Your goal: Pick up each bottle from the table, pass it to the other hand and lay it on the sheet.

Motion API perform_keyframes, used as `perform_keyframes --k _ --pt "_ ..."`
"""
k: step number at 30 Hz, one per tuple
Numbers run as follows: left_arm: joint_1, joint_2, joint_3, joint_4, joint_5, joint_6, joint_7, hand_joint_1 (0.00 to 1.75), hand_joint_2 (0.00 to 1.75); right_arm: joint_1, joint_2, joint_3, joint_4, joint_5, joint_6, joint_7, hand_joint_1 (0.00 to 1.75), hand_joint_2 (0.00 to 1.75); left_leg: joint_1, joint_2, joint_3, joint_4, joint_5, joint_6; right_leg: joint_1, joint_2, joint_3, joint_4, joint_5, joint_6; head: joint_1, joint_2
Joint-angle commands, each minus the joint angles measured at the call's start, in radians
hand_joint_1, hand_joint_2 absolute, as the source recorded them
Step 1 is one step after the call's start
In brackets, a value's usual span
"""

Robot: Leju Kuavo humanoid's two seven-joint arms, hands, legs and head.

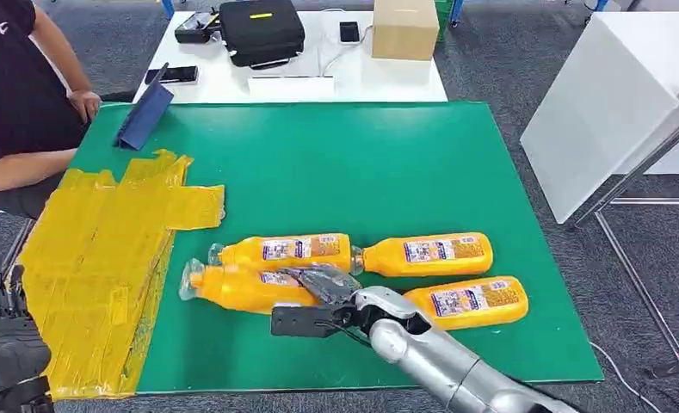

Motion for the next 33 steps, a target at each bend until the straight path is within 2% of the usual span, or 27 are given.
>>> perform_keyframes --k 1,4,9,14,21,23,25,31,32,33 --pt "0.062 -0.028 -0.003 -0.013 0.018 -0.006 0.036 0.0 1.75 0.078 -0.029 -0.203 -0.304 -0.179 0.003 -0.07 1.75 1.75 0.0 0.0 -0.001 0.001 -0.002 0.0 0.0 0.0 0.0 0.001 -0.002 -0.001 0.0 0.0" --pt "0.074 -0.024 -0.029 -0.025 0.034 -0.033 0.056 0.0 1.75 0.06 -0.027 -0.228 -0.325 -0.213 -0.001 -0.087 1.75 1.75 0.0 -0.001 -0.002 0.001 -0.002 0.0 0.0 -0.001 -0.002 0.001 -0.002 -0.001 0.0 0.0" --pt "0.06 0.035 -0.133 -0.016 -0.003 -0.059 0.072 0.0 1.75 -0.013 0.007 -0.241 -0.251 -0.289 0.031 -0.07 1.75 1.75 0.0 0.001 -0.003 0.001 -0.002 -0.001 0.0 0.001 -0.006 0.001 -0.001 -0.002 0.001 0.0" --pt "-0.004 0.087 -0.241 0.026 -0.032 -0.039 0.049 0.0 1.75 -0.069 0.051 -0.157 -0.132 -0.288 0.083 -0.06 1.75 1.75 0.0 0.001 -0.002 0.0 -0.001 -0.001 0.0 0.001 -0.004 0.0 -0.001 -0.002 0.001 0.0" --pt "-0.051 0.092 -0.288 0.057 -0.031 -0.025 0.043 0.0 1.75 -0.088 0.102 -0.029 -0.074 -0.24 0.115 -0.051 1.75 1.75 0.0 0.001 -0.002 -0.001 0.0 0.0 0.0 0.001 -0.003 -0.001 0.0 -0.001 0.0 0.0" --pt "-0.055 0.093 -0.293 0.06 -0.026 -0.026 0.042 0.0 1.75 -0.096 0.104 -0.003 -0.077 -0.233 0.118 -0.047 1.75 1.75 0.0 0.003 0.0 -0.001 -0.002 -0.001 0.0 0.003 -0.001 -0.001 -0.001 -0.002 0.0 0.0" --pt "-0.058 0.094 -0.296 0.064 -0.019 -0.03 0.041 0.0 1.75 -0.104 0.105 0.023 -0.087 -0.227 0.126 -0.041 1.75 1.75 0.0 0.002 -0.004 -0.001 0.0 0.0 0.0 0.001 -0.006 0.0 0.0 -0.001 0.0 0.0" --pt "-0.059 0.094 -0.309 0.063 0.022 -0.07 0.051 0.0 1.75 -0.132 0.108 0.094 -0.114 -0.194 0.143 -0.03 1.75 1.75 0.0 0.003 0.002 0.001 -0.003 -0.001 0.001 0.003 0.0 0.001 -0.002 -0.004 0.0 0.0" --pt "-0.057 0.094 -0.309 0.064 0.035 -0.08 0.053 0.0 1.75 -0.137 0.109 0.103 -0.122 -0.192 0.143 -0.029 1.75 1.75 0.0 0.001 -0.005 0.0 -0.001 0.0 0.0 0.001 -0.005 0.0 0.0 -0.001 0.001 0.0" --pt "-0.053 0.1 -0.315 0.065 0.069 -0.107 0.063 0.0 1.75 -0.146 0.107 0.116 -0.132 -0.188 0.143 -0.029 1.75 1.75 0.0 0.001 -0.004 0.0 -0.001 0.0 0.0 0.001 -0.005 0.0 -0.001 -0.001 0.0 0.0"
